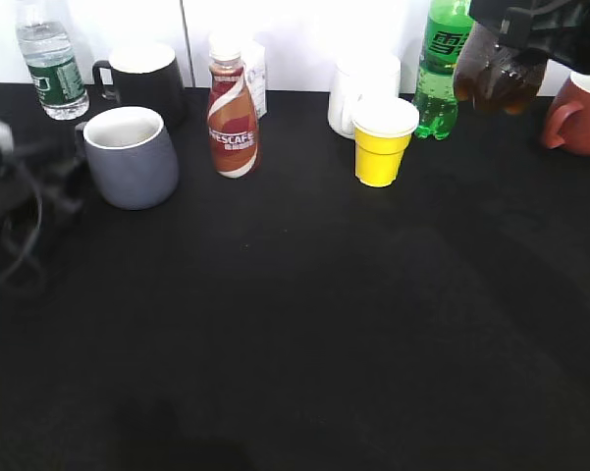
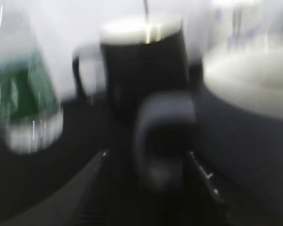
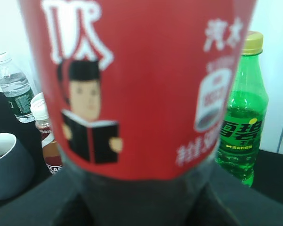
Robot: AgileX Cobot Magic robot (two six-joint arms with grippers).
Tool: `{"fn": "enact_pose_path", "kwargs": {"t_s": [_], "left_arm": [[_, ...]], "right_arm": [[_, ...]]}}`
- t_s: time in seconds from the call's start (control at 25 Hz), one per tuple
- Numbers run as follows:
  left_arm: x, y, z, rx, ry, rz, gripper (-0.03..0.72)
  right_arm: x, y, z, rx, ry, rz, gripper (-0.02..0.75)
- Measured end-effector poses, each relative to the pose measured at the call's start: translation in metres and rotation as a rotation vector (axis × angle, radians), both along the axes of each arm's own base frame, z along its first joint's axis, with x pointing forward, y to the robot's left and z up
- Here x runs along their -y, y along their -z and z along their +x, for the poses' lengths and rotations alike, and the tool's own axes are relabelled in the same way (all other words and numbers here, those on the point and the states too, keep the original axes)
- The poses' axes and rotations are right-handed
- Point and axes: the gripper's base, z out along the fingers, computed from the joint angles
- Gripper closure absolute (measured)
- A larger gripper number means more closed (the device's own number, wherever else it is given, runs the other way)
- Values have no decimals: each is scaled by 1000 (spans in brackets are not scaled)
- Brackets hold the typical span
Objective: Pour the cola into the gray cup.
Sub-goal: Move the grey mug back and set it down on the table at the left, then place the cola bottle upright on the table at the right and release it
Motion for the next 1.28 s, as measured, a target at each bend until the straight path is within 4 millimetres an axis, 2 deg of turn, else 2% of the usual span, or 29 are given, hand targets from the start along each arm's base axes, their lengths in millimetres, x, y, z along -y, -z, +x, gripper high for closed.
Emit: {"fn": "enact_pose_path", "kwargs": {"t_s": [0.12,0.2,0.28,0.36,0.44,0.52,0.56,0.64,0.68,0.84,0.88,0.96,1.12,1.28], "left_arm": [[-1,2,-17,-43,-18,-4,345],[-1,-21,-30,2,-25,-5,354],[-2,-50,-55,62,-34,-8,398],[-2,-84,-80,157,-47,-47,435],[-1,-125,-102,276,-34,-68,444],[-3,-157,-124,322,-56,-12,445],[-5,-178,-144,347,-92,-25,445],[-8,-195,-166,374,-132,-22,447],[-11,-206,-187,402,-171,-4,447],[-14,-212,-200,411,-200,5,447],[-14,-211,-200,408,-201,6,447],[-14,-211,-200,405,-202,6,448],[-14,-211,-200,406,-202,6,448],[-14,-211,-200,405,-202,5,448]], "right_arm": [[0,0,0,5,5,-2,383],[4,-2,2,33,46,-8,383],[12,-5,6,66,150,1,383],[21,1,6,98,239,-30,383],[24,19,3,138,264,-60,383],[25,55,6,115,278,-106,383],[30,74,13,92,343,-149,383],[34,89,21,114,409,-189,383],[35,93,25,155,432,-193,383],[38,109,32,203,492,-176,383],[39,122,35,180,514,-160,383],[39,168,42,43,523,-203,383],[32,169,61,73,516,-172,383],[31,170,64,72,514,-167,383]]}}
